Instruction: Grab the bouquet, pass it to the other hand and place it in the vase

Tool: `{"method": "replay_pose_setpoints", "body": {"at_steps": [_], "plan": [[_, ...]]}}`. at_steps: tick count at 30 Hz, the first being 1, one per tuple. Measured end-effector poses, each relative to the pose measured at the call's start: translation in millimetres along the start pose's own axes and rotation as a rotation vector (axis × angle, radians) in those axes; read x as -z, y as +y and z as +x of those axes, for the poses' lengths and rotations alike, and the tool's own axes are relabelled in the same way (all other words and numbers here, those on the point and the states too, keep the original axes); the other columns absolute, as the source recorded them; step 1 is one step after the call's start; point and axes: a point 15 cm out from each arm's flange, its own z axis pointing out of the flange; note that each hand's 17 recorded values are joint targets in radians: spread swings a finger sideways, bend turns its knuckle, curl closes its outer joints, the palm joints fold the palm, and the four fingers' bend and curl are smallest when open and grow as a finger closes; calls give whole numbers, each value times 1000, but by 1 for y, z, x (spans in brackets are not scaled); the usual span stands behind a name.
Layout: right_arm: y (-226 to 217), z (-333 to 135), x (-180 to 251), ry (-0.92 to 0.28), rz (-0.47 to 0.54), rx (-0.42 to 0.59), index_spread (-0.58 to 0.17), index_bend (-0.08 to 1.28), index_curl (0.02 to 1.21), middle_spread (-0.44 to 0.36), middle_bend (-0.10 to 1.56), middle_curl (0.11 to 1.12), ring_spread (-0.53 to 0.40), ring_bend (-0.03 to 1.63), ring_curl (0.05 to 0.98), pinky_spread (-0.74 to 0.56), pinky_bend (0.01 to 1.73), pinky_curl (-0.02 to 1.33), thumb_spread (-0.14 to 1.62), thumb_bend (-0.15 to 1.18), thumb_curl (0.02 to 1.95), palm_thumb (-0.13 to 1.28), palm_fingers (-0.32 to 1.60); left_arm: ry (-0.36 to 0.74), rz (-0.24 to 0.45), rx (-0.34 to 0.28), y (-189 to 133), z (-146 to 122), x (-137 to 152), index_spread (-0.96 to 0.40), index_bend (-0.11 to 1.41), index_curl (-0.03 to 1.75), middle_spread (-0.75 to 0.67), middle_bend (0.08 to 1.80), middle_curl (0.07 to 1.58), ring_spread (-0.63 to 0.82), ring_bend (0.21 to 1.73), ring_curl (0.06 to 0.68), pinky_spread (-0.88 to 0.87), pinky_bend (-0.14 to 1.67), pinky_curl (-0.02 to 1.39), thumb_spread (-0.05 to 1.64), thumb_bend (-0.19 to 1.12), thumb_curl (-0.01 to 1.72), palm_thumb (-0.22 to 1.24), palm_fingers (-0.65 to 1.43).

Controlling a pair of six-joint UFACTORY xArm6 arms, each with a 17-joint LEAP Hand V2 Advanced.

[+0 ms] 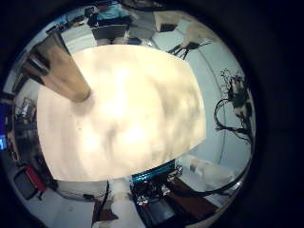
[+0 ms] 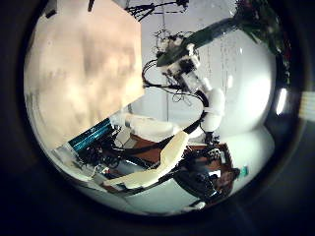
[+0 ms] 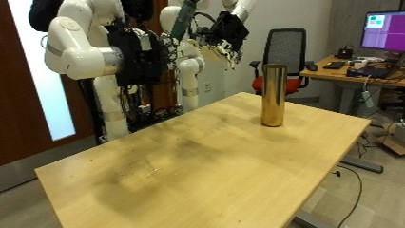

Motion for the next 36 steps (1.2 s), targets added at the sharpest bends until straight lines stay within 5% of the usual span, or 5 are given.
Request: {"method": "replay_pose_setpoints", "body": {"at_steps": [13,28,32,33,36], "plan": [[9,-4,-66,-47,-164,15,-246,1064,926,-117,1327,771,-173,1457,649,-237,1100,1028,204,-17,960,1224,1123,273,76,-16,-13,40,13,231,158,271,282,318,355,356,766,162,247,421,271,813,-32,323,194,225],[-2,34,-108,9,-243,-23,-240,1068,927,-118,1324,771,-176,1452,652,-245,1081,1059,196,-17,956,1224,1125,496,-33,-13,-12,83,15,203,163,268,51,467,393,160,828,155,-52,565,281,789,-36,333,256,414],[-4,37,-116,12,-253,-22,-240,1068,927,-118,1324,771,-176,1452,653,-247,1077,1064,196,-17,955,1224,1125,561,-85,2,-5,92,13,82,134,243,-247,780,510,-202,903,173,-410,798,327,808,-24,341,347,778],[-5,38,-116,18,-249,-23,-239,1069,927,-118,1324,771,-177,1450,653,-247,1077,1066,196,-17,955,1224,1124,573,-88,13,-5,93,13,12,134,229,-332,861,552,-359,993,210,-530,900,361,827,-9,349,413,930],[-9,39,-115,18,-237,-24,-239,1069,926,-118,1324,771,-177,1449,654,-249,1080,1071,196,-17,954,1224,1124,614,-84,31,-9,94,14,-124,182,218,-412,937,628,-462,1200,326,-601,1087,451,871,50,380,641,1178]]}}
